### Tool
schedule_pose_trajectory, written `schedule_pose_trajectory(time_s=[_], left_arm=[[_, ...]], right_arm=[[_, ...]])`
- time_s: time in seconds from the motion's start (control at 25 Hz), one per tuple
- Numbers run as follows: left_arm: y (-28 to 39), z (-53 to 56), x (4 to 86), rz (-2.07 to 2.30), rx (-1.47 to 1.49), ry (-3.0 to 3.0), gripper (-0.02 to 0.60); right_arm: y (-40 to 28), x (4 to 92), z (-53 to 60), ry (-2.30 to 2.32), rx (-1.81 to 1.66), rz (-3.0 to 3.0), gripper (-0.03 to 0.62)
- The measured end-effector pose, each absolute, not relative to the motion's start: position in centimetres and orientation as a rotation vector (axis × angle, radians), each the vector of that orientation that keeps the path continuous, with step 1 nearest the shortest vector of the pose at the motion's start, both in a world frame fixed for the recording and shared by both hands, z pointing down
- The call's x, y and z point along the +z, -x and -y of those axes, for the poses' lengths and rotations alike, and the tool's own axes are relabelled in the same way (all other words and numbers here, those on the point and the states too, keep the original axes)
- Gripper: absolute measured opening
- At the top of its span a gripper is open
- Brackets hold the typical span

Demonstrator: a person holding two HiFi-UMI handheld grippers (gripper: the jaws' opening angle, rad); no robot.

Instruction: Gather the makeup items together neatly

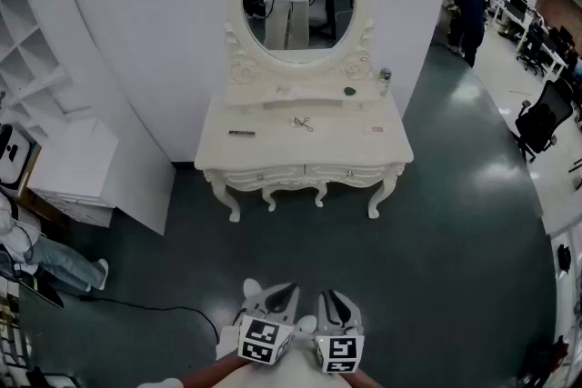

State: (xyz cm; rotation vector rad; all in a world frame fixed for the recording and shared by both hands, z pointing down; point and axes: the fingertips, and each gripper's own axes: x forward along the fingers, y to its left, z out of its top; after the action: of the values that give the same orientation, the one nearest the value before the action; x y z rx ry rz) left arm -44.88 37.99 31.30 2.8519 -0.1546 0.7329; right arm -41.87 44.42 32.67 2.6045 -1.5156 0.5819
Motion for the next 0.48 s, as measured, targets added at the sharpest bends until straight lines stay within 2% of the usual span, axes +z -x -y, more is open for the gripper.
schedule_pose_trajectory(time_s=[0.48], left_arm=[[43.4,-39.5,31.1,0.149,0.768,-2.878,0.005]], right_arm=[[40.9,33.4,-46.1,-2.638,0.636,1.579,0.055]])
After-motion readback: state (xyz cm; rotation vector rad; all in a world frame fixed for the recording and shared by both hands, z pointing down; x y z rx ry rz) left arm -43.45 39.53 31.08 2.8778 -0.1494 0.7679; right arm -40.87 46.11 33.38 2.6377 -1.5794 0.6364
